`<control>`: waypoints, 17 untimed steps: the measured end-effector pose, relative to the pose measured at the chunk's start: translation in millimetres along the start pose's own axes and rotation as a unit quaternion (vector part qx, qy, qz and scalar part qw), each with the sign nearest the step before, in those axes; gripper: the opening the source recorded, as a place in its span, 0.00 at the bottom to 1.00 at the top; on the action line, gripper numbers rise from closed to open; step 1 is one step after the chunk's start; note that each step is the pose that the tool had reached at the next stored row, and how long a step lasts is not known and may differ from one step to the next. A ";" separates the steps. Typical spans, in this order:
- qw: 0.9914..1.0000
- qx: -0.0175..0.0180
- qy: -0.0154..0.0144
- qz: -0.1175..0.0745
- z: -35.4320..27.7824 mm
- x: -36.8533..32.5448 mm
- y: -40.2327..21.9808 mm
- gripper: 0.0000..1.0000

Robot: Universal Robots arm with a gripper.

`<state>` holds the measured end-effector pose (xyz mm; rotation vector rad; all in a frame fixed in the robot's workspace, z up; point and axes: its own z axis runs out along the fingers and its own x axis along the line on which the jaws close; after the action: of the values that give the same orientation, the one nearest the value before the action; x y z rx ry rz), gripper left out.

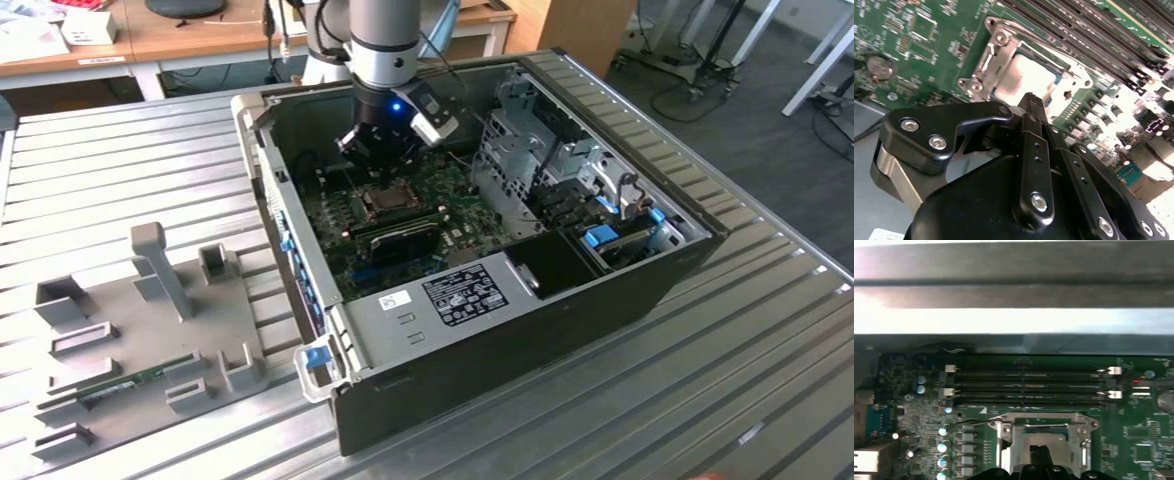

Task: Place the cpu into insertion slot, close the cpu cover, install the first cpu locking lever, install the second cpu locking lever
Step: 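Close the cpu cover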

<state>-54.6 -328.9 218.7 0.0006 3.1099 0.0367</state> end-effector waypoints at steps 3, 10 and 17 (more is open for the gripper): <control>1.000 0.001 0.000 0.000 0.9 7.0 0.1 0.11; 1.000 0.002 0.002 0.000 1.5 11.8 -0.7 0.11; 1.000 0.002 0.002 0.000 3.3 12.2 -3.1 0.11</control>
<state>-66.7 -332.0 214.9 0.0005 3.1132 0.0296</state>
